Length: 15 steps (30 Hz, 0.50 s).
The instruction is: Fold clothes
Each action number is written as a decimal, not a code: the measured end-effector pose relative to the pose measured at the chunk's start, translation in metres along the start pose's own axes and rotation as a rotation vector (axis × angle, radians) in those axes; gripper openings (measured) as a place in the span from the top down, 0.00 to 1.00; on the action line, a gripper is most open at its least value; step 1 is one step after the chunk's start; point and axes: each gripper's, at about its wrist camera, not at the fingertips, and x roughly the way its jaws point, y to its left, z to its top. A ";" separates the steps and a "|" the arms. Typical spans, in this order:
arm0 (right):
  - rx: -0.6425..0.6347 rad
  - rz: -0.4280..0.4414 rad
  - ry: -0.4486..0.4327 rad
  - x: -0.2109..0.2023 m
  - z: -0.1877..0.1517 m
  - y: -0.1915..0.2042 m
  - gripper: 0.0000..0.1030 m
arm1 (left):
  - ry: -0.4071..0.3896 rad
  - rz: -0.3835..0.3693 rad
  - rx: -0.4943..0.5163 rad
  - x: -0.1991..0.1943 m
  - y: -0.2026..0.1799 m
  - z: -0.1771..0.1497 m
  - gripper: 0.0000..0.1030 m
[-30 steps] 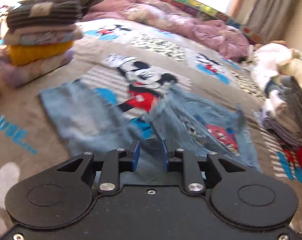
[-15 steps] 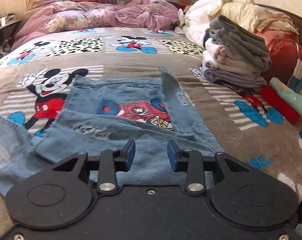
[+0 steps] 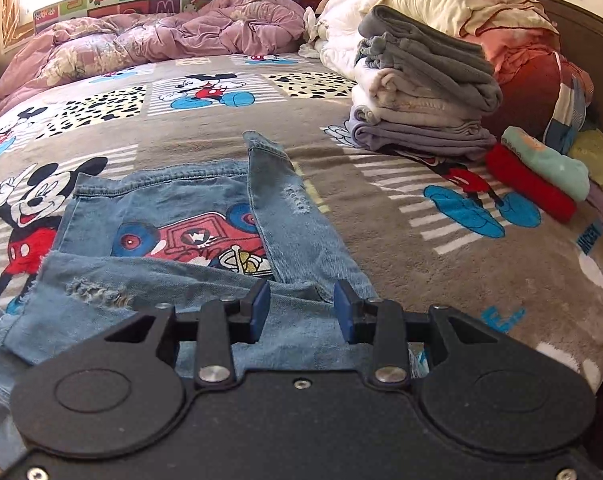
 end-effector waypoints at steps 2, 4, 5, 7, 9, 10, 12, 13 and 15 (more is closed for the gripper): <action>-0.036 0.008 0.035 0.006 0.000 0.008 0.14 | 0.008 0.013 -0.005 0.011 -0.001 0.008 0.68; -0.010 0.029 0.032 0.004 0.004 0.005 0.18 | 0.007 0.026 -0.012 0.020 0.002 0.020 0.68; -0.006 0.030 0.006 0.001 0.005 0.005 0.28 | 0.000 0.036 0.001 0.025 0.001 0.029 0.68; -0.005 0.010 -0.057 -0.008 0.008 0.005 0.30 | -0.011 0.050 0.032 0.037 -0.002 0.048 0.68; 0.021 -0.033 -0.105 -0.009 0.008 0.001 0.21 | -0.010 0.045 0.057 0.055 -0.007 0.068 0.71; 0.051 -0.035 -0.098 -0.007 0.008 -0.004 0.18 | -0.008 0.048 0.066 0.067 -0.008 0.078 0.73; 0.093 -0.022 -0.031 0.003 0.005 -0.010 0.18 | 0.003 0.065 0.087 0.094 -0.012 0.096 0.76; 0.093 -0.019 -0.005 0.007 0.005 -0.011 0.17 | 0.012 0.072 0.089 0.108 -0.011 0.104 0.77; 0.062 -0.018 0.023 0.009 0.005 -0.006 0.12 | 0.037 0.063 0.066 0.138 -0.006 0.119 0.78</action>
